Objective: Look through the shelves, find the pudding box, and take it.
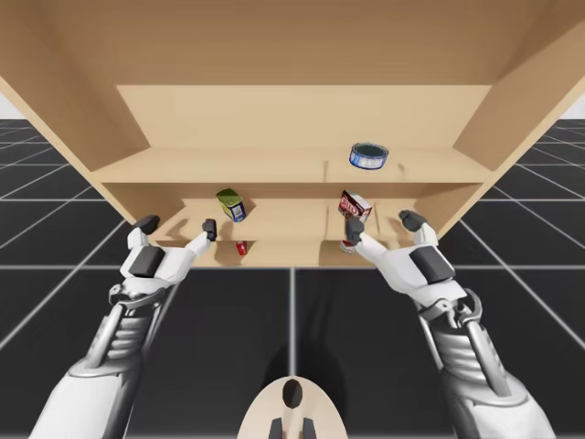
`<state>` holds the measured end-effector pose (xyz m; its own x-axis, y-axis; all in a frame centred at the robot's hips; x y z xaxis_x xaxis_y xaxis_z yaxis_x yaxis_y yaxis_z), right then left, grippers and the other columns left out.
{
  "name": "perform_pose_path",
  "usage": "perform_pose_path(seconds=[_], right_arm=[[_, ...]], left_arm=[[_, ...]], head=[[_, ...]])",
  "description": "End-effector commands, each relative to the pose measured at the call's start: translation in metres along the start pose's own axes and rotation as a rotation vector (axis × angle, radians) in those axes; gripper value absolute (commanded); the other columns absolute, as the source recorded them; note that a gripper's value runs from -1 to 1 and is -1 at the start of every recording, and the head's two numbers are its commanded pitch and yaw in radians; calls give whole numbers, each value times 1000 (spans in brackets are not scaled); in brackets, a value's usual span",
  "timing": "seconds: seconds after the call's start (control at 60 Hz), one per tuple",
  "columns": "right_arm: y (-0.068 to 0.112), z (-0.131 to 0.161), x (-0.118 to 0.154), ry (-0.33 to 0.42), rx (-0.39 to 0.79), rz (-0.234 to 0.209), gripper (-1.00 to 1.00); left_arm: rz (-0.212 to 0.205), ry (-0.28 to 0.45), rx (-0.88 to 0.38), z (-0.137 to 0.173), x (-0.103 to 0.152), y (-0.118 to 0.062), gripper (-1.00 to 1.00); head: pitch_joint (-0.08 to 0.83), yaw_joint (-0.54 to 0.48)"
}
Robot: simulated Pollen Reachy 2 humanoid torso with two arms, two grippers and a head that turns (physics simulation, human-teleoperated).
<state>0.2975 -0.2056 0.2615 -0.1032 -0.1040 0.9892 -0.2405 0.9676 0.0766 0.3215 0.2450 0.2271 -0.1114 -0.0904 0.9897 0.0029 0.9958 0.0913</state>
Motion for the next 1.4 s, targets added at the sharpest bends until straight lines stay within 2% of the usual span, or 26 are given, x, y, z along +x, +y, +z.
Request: perform_pose_path(seconds=[0.017, 0.333, 0.583, 0.65, 0.667, 0.683, 0.7, 0.717, 0.733, 0.75, 0.967, 1.1, 1.233, 1.4], right_arm=[[-3, -16, 0, 49, 70, 7, -1000], [-18, -59, -21, 109, 93, 44, -1000], [-17, -84, -42, 153, 107, 50, -1000], [-15, -87, -43, 134, 114, 74, -1000], [-15, -87, -43, 133, 113, 72, -938], [-15, -87, -43, 130, 110, 71, -675], [-14, -87, -43, 112, 95, 75, -256], [-14, -87, -43, 107, 96, 77, 761], [-14, -87, -43, 110, 99, 75, 966], [-14, -87, -43, 111, 100, 73, 1000], [-17, -82, -41, 116, 77, 67, 1000], [-16, -72, -20, 50, 69, 75, 1000], [-9, -49, 8, -27, 75, 101, 1000], [1, -11, 19, -53, 93, 123, 1000]], left_arm=[[-2, -1, -2, 0, 0, -1, -1000], [-1, -3, 0, 1, 0, -2, -1000], [2, -7, 1, 2, 1, -1, -1000], [1, -7, 2, 2, 0, -1, -1000], [1, -7, 2, 2, 0, -1, -1000], [1, -8, 2, 2, 1, -1, -1000], [2, -7, 3, 2, 1, -1, -1000], [2, -7, 3, 2, 1, -1, -1000], [2, -7, 3, 2, 1, -1, -1000], [2, -7, 3, 2, 1, -1, -1000], [0, -7, 5, 2, 0, -1, -1000], [-2, -6, 7, 2, 0, -1, -1000], [-5, -7, 9, 2, 0, -2, -1000], [-4, -6, 6, 2, 0, -2, -1000]], head=[[388, -244], [404, -239], [412, -234], [413, -236], [413, -237], [413, -237], [413, -237], [413, -237], [413, -237], [413, -236], [414, -236], [416, -237], [416, -239], [412, -241]])
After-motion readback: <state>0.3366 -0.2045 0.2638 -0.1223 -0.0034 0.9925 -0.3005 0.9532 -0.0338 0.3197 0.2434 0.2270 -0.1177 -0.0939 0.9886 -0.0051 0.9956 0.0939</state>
